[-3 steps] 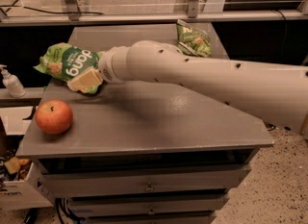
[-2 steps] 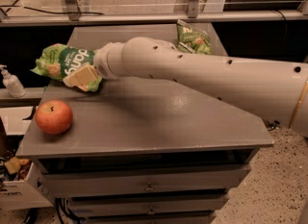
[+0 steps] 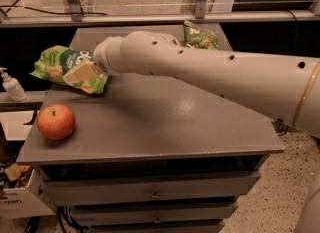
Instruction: Move green rice chip bag near green jalapeno chip bag
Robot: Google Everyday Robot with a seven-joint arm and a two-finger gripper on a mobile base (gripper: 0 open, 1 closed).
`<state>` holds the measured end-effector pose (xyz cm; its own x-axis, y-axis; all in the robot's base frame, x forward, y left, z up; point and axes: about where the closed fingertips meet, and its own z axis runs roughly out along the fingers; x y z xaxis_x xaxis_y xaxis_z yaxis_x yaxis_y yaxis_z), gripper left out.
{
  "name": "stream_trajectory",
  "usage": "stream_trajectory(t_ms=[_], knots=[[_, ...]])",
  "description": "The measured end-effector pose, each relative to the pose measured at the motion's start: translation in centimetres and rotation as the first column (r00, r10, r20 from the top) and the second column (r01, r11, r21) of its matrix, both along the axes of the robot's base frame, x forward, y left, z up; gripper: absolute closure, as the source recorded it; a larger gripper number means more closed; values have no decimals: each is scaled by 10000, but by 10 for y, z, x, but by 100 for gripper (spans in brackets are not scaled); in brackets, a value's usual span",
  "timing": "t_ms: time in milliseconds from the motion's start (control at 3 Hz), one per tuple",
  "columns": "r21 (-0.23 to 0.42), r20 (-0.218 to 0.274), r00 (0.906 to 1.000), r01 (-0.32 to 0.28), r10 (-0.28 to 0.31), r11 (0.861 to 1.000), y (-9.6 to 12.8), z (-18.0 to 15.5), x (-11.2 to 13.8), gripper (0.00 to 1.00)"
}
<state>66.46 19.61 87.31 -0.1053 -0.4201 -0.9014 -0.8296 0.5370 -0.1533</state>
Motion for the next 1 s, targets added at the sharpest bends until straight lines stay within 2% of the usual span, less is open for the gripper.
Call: stream_trajectory(t_ms=[333,667,1000], knots=[[-94,365,9993,81,-77,9999,-5,12,4,0],[-195,440,9990,48,-39,9998,-6,13,5,0],[-197,358,9992,-195,202,9996,9,6,4,0]])
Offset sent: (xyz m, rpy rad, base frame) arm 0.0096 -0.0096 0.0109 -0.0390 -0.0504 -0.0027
